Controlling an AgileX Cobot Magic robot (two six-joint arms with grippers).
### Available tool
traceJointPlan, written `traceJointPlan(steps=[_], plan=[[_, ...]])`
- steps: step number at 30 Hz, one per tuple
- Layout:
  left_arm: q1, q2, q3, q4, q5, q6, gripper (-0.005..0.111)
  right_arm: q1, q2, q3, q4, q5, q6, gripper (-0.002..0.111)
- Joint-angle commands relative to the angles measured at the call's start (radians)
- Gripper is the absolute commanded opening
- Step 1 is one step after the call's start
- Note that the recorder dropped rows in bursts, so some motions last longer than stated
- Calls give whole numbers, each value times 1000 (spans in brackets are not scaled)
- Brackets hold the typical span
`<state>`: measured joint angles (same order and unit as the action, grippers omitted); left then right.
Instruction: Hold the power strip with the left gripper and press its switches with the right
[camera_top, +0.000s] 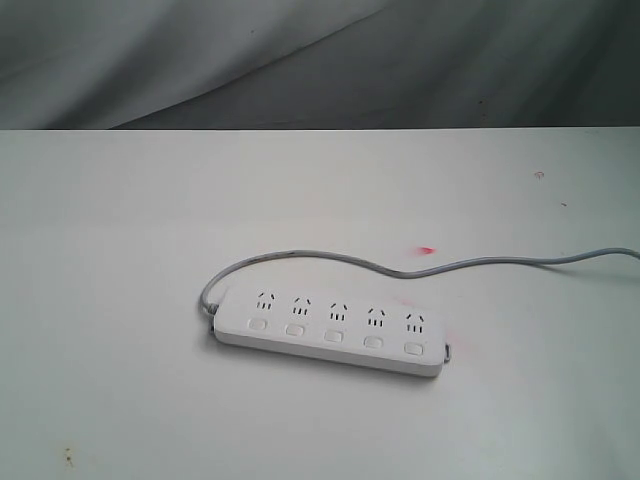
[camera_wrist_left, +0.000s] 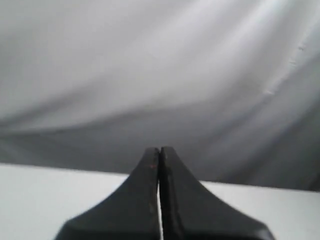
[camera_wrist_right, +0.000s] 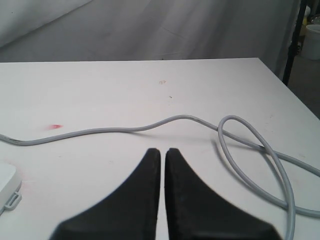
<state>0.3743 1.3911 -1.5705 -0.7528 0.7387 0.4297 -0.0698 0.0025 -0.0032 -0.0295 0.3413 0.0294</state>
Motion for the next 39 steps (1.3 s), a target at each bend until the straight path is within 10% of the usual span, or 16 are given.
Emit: traceJointPlan(steps=[1, 23, 32, 39], plan=[[5, -60, -41, 310, -282, 19, 0, -10, -2, 3, -1, -4, 0, 3], [5, -470, 35, -104, -258, -271, 0, -10, -2, 3, -1, -4, 0, 3], [5, -531, 35, 256, -317, -330, 0, -10, -2, 3, -1, -4, 0, 3], [5, -568, 35, 264, -317, -525, 0, -10, -2, 3, -1, -4, 0, 3]])
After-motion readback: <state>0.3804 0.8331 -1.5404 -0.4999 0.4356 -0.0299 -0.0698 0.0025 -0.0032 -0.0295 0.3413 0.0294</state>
